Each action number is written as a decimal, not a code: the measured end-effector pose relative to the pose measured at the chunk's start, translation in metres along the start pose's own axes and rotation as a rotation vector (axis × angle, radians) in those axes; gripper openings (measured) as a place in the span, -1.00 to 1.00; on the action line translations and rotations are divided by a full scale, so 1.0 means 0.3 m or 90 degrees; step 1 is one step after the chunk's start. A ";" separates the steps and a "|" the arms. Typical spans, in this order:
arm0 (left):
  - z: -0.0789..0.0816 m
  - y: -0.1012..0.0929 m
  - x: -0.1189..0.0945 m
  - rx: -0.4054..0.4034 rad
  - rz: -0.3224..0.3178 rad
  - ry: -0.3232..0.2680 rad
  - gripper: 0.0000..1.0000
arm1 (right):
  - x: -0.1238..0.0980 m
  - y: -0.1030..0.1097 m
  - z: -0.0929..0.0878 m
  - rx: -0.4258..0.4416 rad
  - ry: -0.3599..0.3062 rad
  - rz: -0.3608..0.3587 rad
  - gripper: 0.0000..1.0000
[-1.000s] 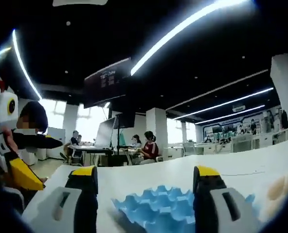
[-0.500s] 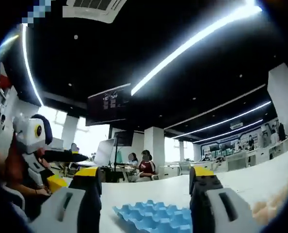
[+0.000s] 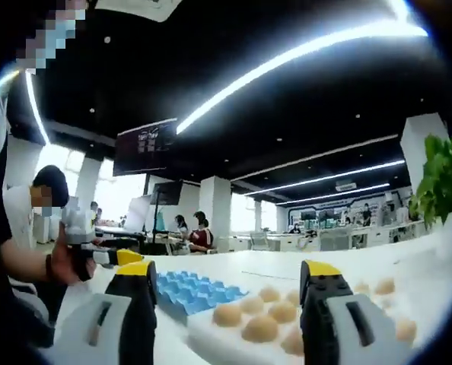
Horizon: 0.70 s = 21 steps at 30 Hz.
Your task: Pick up the eggs on the table and place them into the egg tray on the table
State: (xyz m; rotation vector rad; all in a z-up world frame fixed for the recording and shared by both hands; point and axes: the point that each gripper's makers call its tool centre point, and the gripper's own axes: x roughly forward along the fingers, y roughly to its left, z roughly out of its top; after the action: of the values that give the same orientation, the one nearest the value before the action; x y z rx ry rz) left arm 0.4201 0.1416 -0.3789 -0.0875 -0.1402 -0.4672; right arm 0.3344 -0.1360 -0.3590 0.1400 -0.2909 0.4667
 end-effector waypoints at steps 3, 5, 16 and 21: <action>0.029 0.047 -0.016 -0.001 0.025 -0.017 1.00 | 0.000 -0.008 0.009 -0.019 0.015 -0.005 0.17; 0.006 0.089 -0.004 0.044 0.068 0.010 1.00 | -0.008 -0.033 -0.024 -0.029 0.057 -0.024 -0.21; -0.031 -0.047 0.028 0.055 -0.039 0.029 1.00 | 0.069 -0.066 -0.069 -0.153 0.283 -0.050 -0.53; -0.035 -0.010 0.018 0.010 -0.029 0.035 1.00 | 0.062 -0.035 -0.162 -0.128 0.372 -0.031 -0.56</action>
State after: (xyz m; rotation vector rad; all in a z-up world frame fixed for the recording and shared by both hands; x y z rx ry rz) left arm 0.4246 0.1354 -0.3884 -0.0555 -0.0930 -0.5138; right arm 0.3670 -0.1278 -0.4000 -0.1859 0.2385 0.4081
